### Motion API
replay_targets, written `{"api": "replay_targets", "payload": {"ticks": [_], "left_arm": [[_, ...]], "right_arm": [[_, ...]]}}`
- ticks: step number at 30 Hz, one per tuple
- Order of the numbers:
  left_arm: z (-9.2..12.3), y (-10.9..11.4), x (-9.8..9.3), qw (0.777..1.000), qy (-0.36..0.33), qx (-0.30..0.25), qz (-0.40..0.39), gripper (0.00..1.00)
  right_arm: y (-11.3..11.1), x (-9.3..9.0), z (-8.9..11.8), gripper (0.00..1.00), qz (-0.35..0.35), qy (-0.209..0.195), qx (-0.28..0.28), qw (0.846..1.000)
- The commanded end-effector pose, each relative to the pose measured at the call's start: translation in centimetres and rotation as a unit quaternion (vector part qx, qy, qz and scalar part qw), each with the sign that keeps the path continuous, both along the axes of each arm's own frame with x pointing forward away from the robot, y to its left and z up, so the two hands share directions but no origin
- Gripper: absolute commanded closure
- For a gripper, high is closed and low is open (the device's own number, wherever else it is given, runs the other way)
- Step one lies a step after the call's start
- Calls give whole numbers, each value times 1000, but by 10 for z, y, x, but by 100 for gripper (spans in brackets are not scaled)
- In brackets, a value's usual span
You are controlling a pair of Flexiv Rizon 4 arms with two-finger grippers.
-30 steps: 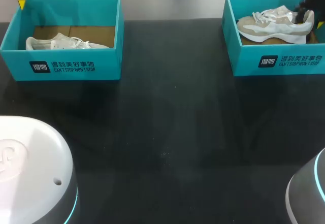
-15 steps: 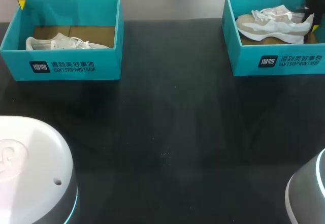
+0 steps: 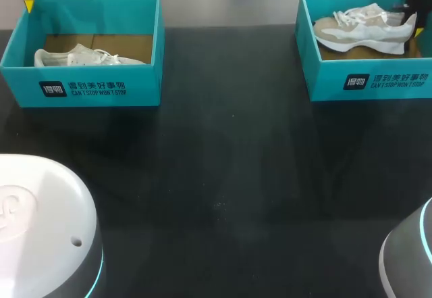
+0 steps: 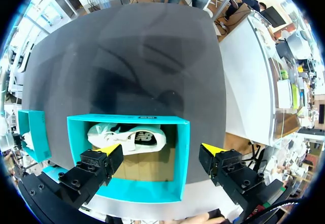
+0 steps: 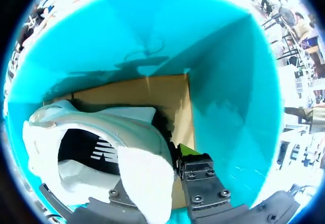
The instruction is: Take the shoe out of the shoebox, open the shoe tongue, remove and reinsert the insole, then place the shoe into the shoebox
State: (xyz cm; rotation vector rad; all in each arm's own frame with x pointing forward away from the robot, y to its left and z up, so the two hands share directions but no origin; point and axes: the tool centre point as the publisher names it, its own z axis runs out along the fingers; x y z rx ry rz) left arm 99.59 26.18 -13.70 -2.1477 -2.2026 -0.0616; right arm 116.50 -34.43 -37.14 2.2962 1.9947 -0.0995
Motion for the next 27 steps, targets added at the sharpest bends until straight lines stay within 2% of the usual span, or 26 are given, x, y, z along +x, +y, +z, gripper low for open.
{"api": "replay_targets", "payload": {"ticks": [1,10,17,27], "left_arm": [[1,0,0,1000,0,1,-1,0],[1,0,0,1000,0,1,-1,0],[1,0,0,1000,0,1,-1,0],[1,0,0,1000,0,1,-1,0]], "right_arm": [[-2,-11,18,100,1,-11,-2,1000],[6,-18,59,100,8,-36,-25,999],[3,-22,78,100,7,-44,-44,998],[9,-30,115,100,6,-67,-59,996]]}}
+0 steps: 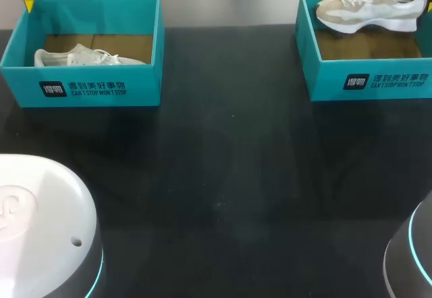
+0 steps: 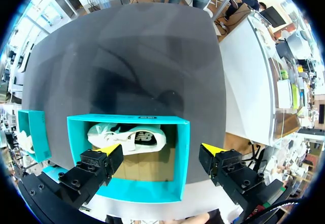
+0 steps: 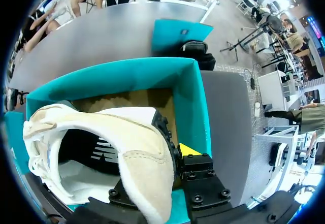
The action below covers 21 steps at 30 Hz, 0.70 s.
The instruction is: Take the shoe out of the shoebox, open the shoe tongue, remove and reinsert the insole, then place the shoe into the shoebox
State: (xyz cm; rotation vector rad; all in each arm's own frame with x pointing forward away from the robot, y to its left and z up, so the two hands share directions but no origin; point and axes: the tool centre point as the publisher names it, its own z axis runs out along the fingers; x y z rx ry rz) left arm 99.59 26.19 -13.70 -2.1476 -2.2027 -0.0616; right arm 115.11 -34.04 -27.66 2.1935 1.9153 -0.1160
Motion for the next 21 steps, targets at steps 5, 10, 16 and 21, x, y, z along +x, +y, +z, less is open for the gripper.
{"api": "replay_targets", "payload": {"ticks": [5,10,16,21], "left_arm": [[1,0,0,1000,0,1,-1,0],[1,0,0,1000,0,1,-1,0],[1,0,0,1000,0,1,-1,0],[1,0,0,1000,0,1,-1,0]], "right_arm": [[12,-21,31,100,0,-35,-4,999],[19,-27,49,100,0,-37,0,999],[35,-45,77,100,4,-40,1,999],[51,-65,104,100,5,-36,-8,999]]}}
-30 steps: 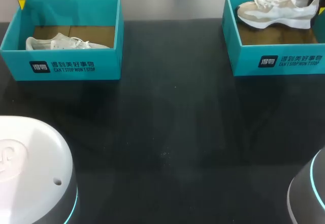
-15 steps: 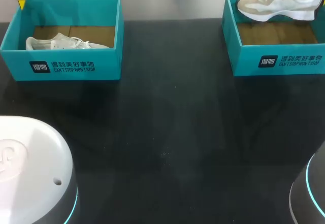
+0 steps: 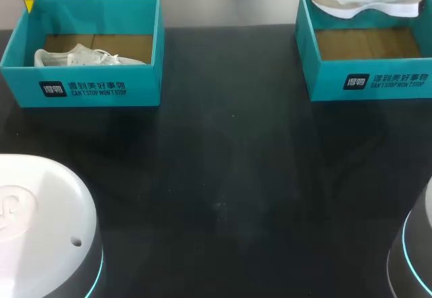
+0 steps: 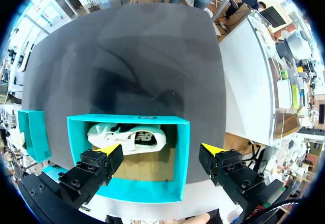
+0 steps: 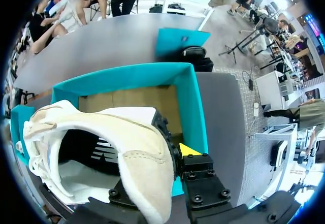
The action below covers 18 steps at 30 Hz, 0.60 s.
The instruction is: Take the shoe out of the shoebox, open the shoe tongue, remove and reinsert the insole, then place the shoe into the shoebox
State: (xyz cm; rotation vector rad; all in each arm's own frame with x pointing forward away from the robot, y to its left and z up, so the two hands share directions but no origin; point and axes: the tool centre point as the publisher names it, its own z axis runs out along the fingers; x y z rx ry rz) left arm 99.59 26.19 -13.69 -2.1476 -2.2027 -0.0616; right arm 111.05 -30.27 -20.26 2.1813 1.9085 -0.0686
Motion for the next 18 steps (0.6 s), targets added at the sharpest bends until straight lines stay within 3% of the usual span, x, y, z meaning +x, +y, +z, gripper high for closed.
{"api": "replay_targets", "payload": {"ticks": [1,9,18], "left_arm": [[1,0,0,1000,0,1,-1,0],[1,0,0,1000,0,1,-1,0],[1,0,0,1000,0,1,-1,0]], "right_arm": [[18,-29,36,100,2,-20,-13,1000],[53,-75,70,100,2,-37,-34,999],[95,-127,81,100,-10,-48,-36,998]]}}
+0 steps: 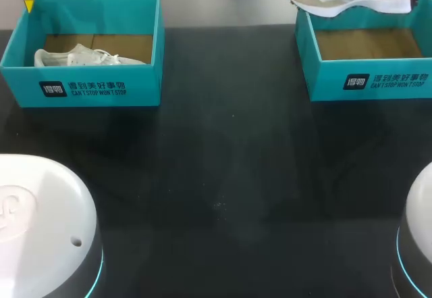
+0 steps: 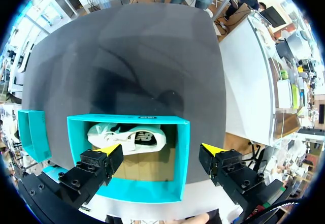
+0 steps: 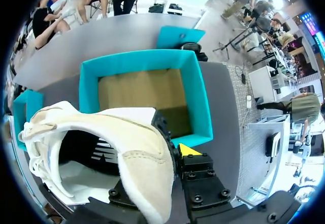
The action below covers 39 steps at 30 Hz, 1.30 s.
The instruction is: Take the shoe out of the shoebox, open the shoe tongue, remove and reinsert the insole, then place the shoe into the shoebox
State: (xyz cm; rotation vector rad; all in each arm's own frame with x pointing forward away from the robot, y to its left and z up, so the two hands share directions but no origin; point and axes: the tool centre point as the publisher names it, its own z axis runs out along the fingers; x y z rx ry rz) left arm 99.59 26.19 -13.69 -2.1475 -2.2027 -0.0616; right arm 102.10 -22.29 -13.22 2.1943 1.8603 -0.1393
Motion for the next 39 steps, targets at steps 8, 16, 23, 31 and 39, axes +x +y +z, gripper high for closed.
{"api": "replay_targets", "payload": {"ticks": [8,16,23,31,39], "left_arm": [[1,0,0,1000,0,1,-1,0],[1,0,0,1000,0,1,-1,0],[1,0,0,1000,0,1,-1,0],[1,0,0,1000,0,1,-1,0],[1,0,0,1000,0,1,-1,0]], "right_arm": [[19,-42,12,100,7,-61,-13,998],[19,-42,12,100,7,-61,-13,998],[41,-67,21,100,-9,-27,-47,998],[77,-136,11,100,-27,-27,-49,998],[119,-198,-5,100,-56,-32,-55,996]]}}
